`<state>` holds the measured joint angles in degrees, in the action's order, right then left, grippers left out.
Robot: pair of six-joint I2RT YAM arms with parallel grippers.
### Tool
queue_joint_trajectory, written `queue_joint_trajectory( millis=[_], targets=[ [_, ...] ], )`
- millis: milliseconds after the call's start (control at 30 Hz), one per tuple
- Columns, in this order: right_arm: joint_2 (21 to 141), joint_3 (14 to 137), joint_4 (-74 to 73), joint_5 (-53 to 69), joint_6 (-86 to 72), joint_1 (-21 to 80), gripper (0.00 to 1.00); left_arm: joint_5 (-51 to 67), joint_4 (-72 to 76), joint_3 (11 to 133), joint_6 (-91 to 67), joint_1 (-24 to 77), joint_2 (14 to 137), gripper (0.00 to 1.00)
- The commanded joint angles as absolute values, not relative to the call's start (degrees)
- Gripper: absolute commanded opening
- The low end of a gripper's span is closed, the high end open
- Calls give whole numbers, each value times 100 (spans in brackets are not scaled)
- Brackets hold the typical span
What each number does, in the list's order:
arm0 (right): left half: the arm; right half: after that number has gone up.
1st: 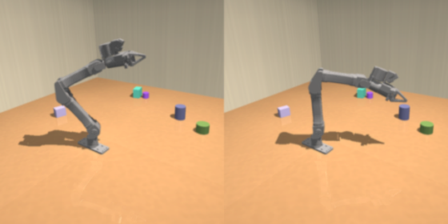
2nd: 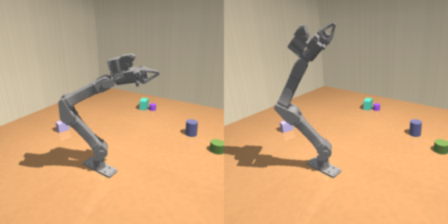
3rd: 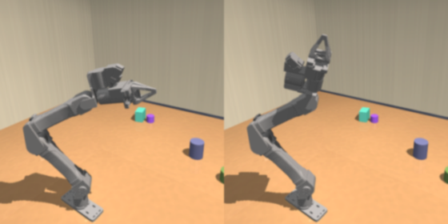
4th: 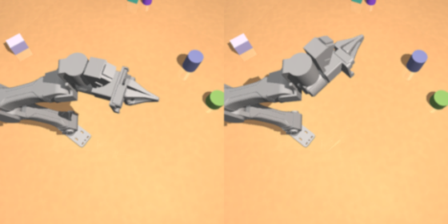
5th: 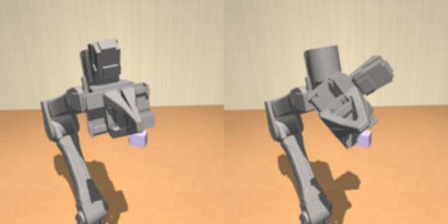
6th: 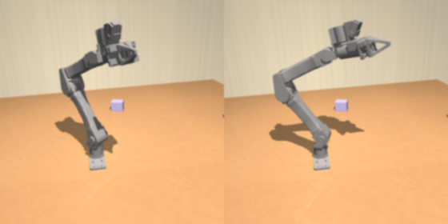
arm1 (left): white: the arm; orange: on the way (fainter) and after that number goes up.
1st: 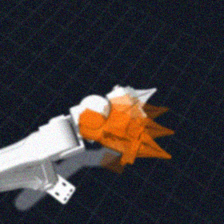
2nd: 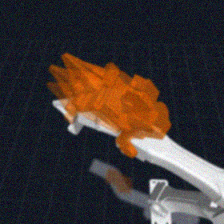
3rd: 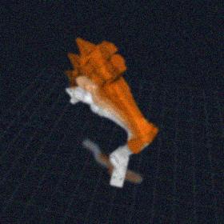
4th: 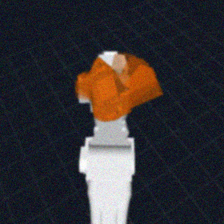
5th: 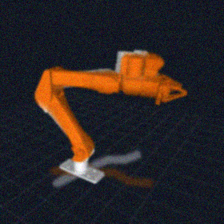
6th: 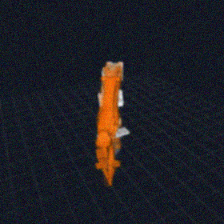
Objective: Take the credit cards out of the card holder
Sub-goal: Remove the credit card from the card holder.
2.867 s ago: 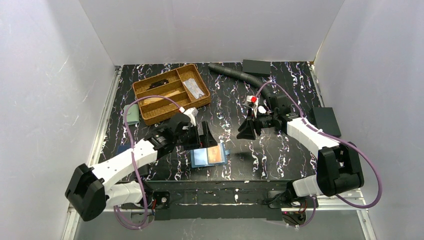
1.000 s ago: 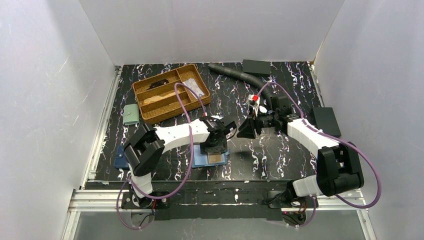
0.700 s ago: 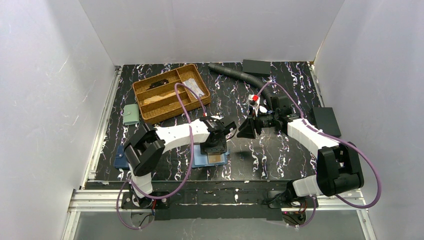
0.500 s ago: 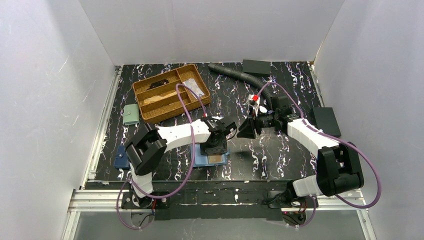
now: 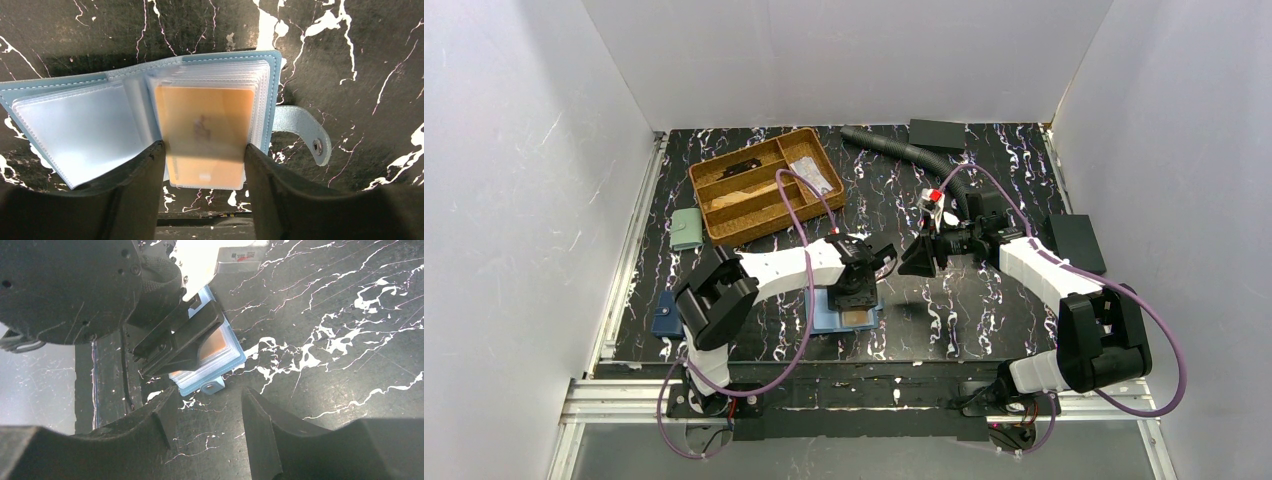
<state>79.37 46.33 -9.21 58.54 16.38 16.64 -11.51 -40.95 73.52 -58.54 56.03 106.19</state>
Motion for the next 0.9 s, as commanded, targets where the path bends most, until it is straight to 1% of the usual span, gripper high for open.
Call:
queue_joint_trajectory(
  millis=[0, 100, 333, 533, 700, 867],
  targets=[
    [7867, 4737, -801, 6010, 1596, 1630, 57, -1091, -4135, 6983, -5798, 5477, 10441, 41],
    [7874, 4717, -780, 6048, 1564, 1635, 57, -895, -3992, 6818, -5745, 5403, 10317, 38],
    [7966, 4665, -606, 6266, 1322, 1635, 57, -342, -3445, 6457, -5467, 5249, 9951, 37],
    [8109, 4502, -72, 6448, 603, 1696, 56, 201, -2712, 5995, -5368, 5049, 9634, 36],
    [8184, 4189, 902, 5912, -506, 1874, 51, 626, -2089, 5556, -5363, 4871, 9383, 34],
    [8402, 4055, 1291, 5464, -1067, 2144, 45, 938, -1641, 5203, -5293, 4735, 9173, 33]
  ],
)
